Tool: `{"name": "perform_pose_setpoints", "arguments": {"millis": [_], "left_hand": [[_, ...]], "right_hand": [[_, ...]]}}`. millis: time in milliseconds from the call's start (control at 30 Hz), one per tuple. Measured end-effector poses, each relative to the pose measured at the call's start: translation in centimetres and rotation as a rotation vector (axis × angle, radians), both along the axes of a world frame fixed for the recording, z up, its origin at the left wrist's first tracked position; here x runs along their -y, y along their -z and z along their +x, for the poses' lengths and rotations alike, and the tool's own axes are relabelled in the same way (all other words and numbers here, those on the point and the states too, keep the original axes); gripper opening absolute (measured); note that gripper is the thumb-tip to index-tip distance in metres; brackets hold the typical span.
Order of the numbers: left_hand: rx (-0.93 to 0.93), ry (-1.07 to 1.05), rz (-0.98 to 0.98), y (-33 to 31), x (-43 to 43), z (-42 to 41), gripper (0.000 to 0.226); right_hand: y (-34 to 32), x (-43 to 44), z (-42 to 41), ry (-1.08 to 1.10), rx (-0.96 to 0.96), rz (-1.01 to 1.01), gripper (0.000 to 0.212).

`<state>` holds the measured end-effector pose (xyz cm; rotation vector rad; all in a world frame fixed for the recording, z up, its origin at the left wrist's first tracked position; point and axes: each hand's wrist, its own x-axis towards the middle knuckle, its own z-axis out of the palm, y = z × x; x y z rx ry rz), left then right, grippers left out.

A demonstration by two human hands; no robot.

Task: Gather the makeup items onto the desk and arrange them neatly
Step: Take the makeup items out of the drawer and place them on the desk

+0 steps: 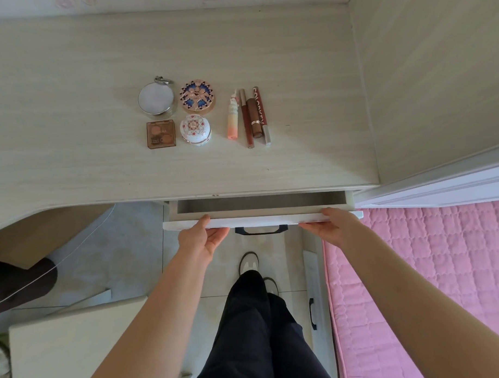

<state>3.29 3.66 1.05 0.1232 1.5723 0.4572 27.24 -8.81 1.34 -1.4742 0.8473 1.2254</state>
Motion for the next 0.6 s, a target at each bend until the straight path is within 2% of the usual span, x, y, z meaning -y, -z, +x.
{"name": "perform_pose_setpoints", "arguments": {"millis": [167,333,600], "left_hand": [[0.108,-0.025,0.02,0.0,-0.8,0.4,0.024],[0.121,-0.049,0.037,0.3,-1.1,0.8,0.031],[0.091,-0.054,0.022,0.2,-2.2,1.5,0.024]], "right_hand": [[-0.4,-0.9,0.7,0.027,-0.006,0.048,0.022],[-0.7,-1.6,0.9,-0.047,0.013,0.054,0.036],[-1.0,-2.7,0.8,-0.069,0.048,-0.001,0.034]]}}
